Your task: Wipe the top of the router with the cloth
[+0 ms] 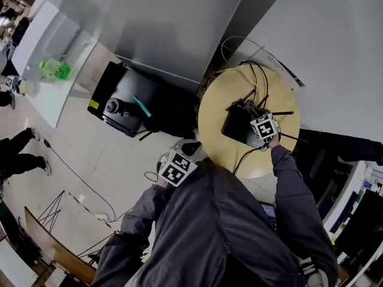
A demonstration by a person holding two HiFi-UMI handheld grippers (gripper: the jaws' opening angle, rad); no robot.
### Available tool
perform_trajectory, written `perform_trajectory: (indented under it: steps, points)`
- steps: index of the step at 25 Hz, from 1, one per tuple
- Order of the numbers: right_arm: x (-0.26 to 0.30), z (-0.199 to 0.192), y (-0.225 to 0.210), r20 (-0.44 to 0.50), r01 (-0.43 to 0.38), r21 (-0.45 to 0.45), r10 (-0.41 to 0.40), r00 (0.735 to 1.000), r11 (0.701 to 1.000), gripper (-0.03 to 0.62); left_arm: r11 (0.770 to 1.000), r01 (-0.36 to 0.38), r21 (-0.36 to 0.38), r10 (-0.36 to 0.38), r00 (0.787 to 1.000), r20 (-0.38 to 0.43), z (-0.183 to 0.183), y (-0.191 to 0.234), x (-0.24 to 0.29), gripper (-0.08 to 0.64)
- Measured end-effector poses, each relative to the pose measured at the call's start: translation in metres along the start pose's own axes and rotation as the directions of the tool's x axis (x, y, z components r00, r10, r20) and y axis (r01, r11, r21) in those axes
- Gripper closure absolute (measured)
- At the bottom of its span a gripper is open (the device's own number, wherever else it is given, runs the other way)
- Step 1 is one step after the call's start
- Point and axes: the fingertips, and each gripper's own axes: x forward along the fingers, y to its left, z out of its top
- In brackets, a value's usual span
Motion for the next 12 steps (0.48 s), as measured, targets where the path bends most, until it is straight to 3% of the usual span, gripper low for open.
perform_trajectory:
  steps: [12]
  points:
    - [-0.022,-0.022,0.065,0.041,0.004,0.015,-0.005,0.999,1.000,0.557,0.989,0.085,0.118,-0.080,0.996,-0.050,0.006,-0.020,0.013,0.560]
